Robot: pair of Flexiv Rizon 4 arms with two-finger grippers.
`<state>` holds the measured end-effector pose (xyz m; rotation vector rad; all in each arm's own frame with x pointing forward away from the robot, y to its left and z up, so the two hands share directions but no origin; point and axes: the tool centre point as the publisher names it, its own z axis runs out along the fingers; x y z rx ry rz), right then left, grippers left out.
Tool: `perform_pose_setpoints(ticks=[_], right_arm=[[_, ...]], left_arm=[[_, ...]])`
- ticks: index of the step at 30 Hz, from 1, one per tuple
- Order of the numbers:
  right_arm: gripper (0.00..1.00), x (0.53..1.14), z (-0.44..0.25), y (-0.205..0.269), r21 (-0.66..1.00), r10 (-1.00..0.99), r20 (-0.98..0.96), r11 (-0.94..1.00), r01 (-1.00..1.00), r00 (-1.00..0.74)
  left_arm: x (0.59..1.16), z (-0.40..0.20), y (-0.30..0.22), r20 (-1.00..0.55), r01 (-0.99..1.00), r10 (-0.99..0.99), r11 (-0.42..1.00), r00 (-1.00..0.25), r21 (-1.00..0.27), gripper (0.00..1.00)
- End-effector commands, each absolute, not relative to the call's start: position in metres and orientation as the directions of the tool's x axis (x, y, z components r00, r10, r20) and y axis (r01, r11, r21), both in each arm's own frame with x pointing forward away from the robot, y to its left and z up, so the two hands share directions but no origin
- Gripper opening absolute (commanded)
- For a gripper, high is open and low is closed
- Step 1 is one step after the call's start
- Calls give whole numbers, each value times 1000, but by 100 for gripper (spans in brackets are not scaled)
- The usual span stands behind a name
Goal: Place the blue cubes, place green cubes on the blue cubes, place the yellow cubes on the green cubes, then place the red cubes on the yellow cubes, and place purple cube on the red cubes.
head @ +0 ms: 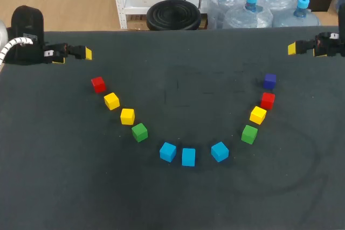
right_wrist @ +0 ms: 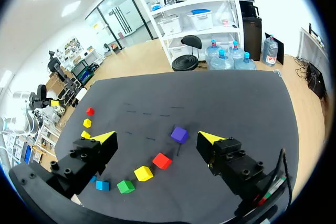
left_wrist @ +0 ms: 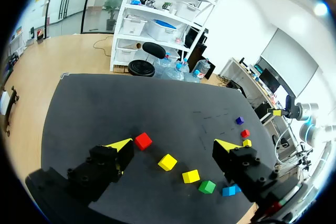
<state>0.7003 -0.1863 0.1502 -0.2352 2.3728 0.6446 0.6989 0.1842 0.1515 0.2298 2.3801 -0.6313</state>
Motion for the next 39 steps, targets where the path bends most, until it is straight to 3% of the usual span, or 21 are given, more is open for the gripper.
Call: perform_pose_setpoints(ticks=[1,39], right_arm=[[100,700,150,-186,386,-1,-642,864,-324,-767],[100,700,148,-185,377,-20,-639,863,-335,-769]], left_arm=[[699,150,185,-642,322,0,865,-767,-384,100],[699,150,185,-642,322,0,865,-767,-384,100]])
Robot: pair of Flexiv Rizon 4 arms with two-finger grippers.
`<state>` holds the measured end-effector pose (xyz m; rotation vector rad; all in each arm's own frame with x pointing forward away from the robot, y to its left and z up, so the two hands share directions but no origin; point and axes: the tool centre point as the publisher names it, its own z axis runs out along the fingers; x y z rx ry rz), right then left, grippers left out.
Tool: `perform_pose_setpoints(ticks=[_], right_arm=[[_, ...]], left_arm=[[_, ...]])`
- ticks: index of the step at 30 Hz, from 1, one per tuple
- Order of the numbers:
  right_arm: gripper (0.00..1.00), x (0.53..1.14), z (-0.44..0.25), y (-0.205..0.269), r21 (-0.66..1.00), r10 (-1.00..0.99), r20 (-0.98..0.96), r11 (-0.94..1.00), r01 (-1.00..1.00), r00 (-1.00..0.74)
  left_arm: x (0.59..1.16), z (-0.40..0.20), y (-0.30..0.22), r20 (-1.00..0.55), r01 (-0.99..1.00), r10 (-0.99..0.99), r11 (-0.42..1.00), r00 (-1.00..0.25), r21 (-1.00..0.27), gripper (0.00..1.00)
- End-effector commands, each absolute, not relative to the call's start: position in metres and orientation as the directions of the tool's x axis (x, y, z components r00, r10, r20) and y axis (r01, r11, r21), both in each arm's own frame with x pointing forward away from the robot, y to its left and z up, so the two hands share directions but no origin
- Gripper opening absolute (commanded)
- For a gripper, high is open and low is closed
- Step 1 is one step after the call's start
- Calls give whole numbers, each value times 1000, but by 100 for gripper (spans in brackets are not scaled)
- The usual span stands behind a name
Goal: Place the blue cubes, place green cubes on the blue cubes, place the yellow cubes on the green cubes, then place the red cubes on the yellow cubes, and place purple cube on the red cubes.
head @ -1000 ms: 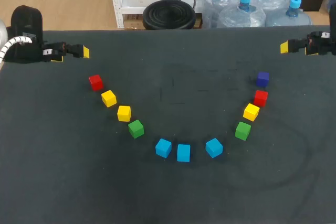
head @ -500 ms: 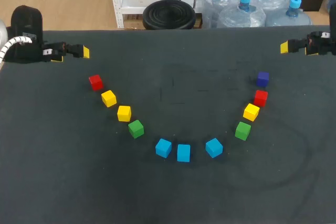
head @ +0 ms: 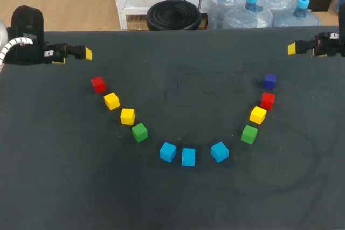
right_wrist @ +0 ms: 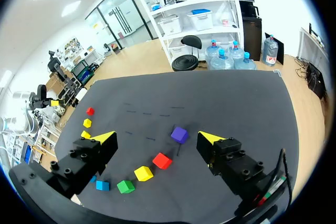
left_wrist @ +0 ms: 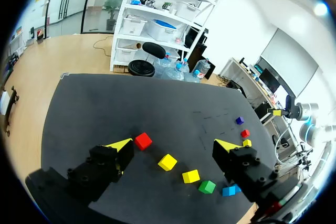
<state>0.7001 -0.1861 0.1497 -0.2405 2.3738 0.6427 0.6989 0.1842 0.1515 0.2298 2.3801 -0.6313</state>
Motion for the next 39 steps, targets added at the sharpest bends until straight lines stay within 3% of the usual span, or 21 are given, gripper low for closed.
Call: perform_pose_setpoints(ticks=[1,11,15,20,28,39], right_arm=[[100,700,149,-184,373,-35,-640,860,-349,-768],[100,680,174,-153,229,-397,-637,721,-654,-661],[100,649,162,-120,108,-694,-509,535,-838,-509],[100,616,146,-95,37,-863,-390,333,-942,-320],[100,591,130,-82,-7,-951,-270,156,-988,-148],[100,591,126,-81,19,-950,-266,163,-986,-162]], left_arm=[[699,150,185,-642,322,0,865,-767,-384,100],[699,150,185,-642,322,0,865,-767,-384,100],[699,150,185,-642,322,0,865,-767,-384,100],[699,150,185,-642,322,0,865,-767,-384,100],[699,150,185,-642,322,0,865,-767,-384,100],[699,150,185,-642,322,0,865,-767,-384,100]])
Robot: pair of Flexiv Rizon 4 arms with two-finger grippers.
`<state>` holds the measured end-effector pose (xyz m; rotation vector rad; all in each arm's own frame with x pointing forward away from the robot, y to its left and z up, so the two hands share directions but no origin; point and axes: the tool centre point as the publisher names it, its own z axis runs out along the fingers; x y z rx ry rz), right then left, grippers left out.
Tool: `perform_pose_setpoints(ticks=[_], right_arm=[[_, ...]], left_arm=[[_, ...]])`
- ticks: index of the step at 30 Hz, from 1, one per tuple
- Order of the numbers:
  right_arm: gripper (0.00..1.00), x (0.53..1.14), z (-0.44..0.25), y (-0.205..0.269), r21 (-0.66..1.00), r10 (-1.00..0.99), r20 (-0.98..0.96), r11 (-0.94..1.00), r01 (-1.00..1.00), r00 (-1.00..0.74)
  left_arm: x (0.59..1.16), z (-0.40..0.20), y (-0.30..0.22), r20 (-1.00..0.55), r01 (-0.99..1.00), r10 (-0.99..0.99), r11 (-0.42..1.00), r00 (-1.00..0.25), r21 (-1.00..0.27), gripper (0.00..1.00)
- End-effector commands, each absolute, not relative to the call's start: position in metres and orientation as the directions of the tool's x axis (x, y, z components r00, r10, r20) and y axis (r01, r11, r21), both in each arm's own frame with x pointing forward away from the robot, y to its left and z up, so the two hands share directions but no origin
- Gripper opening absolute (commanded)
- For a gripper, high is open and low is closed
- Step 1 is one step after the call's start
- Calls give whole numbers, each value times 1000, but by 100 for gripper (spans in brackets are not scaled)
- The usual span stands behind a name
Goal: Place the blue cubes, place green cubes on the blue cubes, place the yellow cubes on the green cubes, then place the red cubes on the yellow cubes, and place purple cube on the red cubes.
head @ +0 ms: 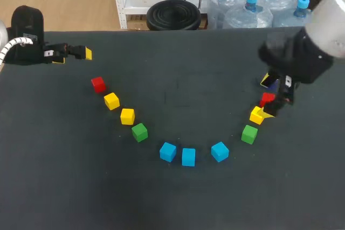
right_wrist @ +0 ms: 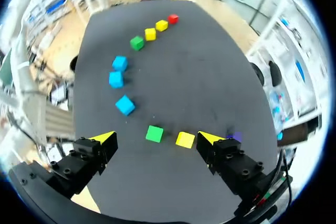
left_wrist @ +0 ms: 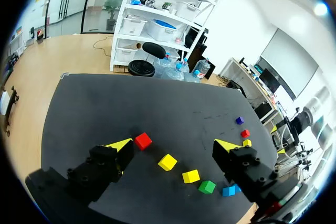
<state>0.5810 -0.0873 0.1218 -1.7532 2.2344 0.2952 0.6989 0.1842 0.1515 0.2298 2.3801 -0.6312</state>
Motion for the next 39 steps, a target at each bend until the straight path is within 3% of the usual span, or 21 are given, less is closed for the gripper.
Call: perform_pose_setpoints(ticks=[1,7,16,24,39], right_arm=[[100,591,126,-81,19,-950,-266,163,-986,-162],[100,591,126,-81,19,-950,-266,163,-986,-162],[100,583,146,-19,-28,-976,-171,-135,-990,138],[100,564,121,7,10,-942,-63,-330,-944,328],[100,543,70,4,75,-939,-75,-340,-938,334]], left_arm=[[699,150,185,-642,322,0,865,-767,-384,100],[699,150,185,-642,322,0,865,-767,-384,100],[699,150,185,-642,322,0,865,-767,-384,100],[699,150,185,-642,322,0,865,-767,-384,100],[699,150,185,-642,322,0,865,-767,-384,100]])
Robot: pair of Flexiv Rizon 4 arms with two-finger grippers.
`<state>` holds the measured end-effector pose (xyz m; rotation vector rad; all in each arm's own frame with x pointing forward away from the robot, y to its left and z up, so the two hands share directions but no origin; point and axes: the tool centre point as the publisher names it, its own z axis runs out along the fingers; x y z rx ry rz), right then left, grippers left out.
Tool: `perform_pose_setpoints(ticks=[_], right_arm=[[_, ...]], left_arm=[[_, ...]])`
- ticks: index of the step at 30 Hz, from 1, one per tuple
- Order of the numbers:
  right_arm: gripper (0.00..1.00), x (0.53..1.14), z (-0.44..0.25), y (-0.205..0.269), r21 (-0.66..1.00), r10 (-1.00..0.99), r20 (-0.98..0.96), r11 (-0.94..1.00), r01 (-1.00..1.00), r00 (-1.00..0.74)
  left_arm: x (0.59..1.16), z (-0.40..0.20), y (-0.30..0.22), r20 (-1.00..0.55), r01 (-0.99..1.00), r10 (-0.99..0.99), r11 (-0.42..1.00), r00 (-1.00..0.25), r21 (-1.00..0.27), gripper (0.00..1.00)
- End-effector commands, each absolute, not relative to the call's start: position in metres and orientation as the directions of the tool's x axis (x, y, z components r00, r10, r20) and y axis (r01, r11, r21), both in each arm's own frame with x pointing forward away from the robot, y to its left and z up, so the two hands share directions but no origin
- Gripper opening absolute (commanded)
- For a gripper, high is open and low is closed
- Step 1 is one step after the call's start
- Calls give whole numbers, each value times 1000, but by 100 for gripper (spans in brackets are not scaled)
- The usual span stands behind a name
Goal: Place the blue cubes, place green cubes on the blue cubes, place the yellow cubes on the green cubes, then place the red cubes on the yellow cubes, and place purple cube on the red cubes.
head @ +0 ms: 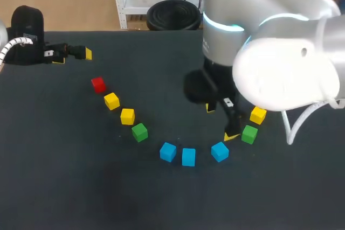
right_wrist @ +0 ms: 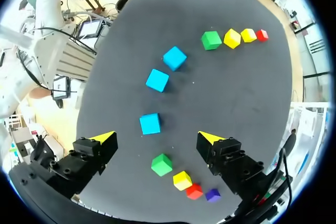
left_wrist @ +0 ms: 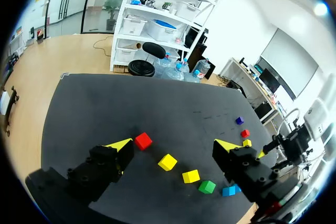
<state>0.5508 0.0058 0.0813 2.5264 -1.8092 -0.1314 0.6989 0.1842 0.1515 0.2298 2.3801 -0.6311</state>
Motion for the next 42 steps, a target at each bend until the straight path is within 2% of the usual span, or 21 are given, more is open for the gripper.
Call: perform_pose_setpoints(ticks=[1,11,16,42], right_arm=[[100,539,66,4,80,-936,-78,-350,-933,344],[100,513,42,1,104,-921,-84,-388,-916,381],[100,508,36,4,63,-903,-92,-426,-903,420],[100,523,8,1,34,-906,-55,-422,-906,420]], left_arm=[[699,150,185,-642,322,0,865,-767,-384,100],[699,150,185,-642,322,0,865,-767,-384,100],[699,150,185,-642,322,0,865,-767,-384,100],[699,150,185,-642,322,0,865,-767,-384,100]])
